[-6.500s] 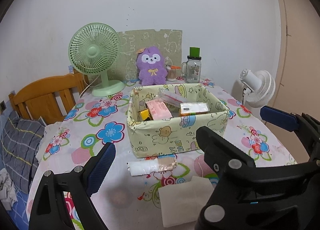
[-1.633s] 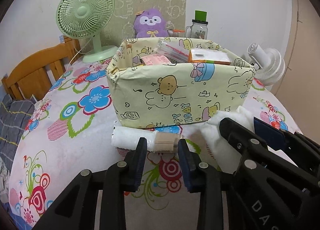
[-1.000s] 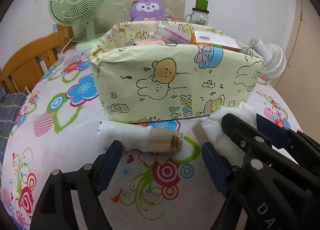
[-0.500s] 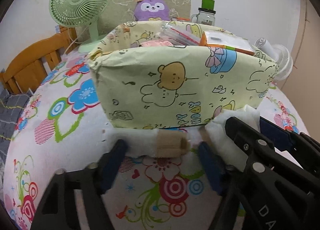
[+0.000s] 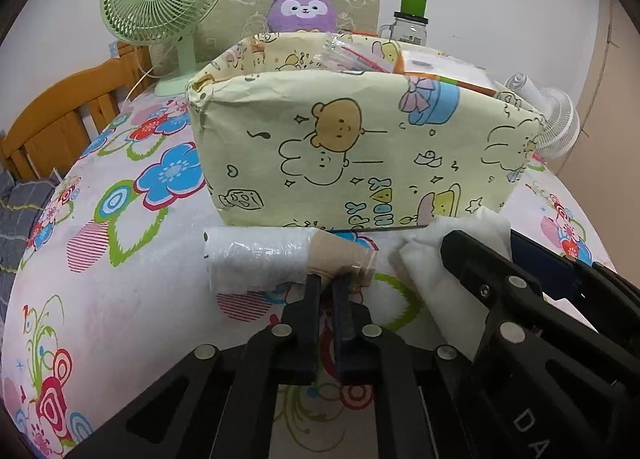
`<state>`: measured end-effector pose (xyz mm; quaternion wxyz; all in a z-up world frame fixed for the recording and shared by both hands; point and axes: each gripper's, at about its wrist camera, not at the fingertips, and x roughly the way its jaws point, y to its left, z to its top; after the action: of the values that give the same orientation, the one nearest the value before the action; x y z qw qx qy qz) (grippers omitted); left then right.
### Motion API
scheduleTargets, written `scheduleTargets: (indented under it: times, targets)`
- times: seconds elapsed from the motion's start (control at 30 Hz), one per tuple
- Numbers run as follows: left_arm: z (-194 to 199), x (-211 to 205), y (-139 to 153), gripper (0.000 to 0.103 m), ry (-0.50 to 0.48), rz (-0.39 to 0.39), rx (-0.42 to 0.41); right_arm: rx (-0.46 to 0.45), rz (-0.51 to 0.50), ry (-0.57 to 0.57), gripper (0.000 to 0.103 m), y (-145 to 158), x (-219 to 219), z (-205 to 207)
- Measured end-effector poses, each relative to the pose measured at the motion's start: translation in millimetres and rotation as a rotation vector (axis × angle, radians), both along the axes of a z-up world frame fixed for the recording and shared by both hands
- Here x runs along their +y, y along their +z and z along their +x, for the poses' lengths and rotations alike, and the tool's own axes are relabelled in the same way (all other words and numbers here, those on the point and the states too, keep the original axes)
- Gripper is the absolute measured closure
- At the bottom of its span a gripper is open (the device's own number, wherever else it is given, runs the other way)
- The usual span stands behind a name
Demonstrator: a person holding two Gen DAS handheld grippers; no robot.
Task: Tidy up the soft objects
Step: 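Close the left tool on the white taped roll while the right tool holds the cloth, then lift and carry the white cloth and white roll over the box with both tools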
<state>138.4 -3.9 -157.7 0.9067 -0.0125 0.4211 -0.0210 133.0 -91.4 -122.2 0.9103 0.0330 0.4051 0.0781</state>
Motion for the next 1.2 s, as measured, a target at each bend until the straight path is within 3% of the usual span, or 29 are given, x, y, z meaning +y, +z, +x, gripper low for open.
scheduleTargets:
  times: [0.43,1.2]
  targets:
    - [-15,-3,17,0.103,-0.001,0.019,-0.047,-0.032,0.015,0.004,0.066,15,-3,-14]
    - [-42,-16,68,0.103,-0.011,0.049,-0.163,-0.144,0.022,0.015,0.066,68,-15,-43]
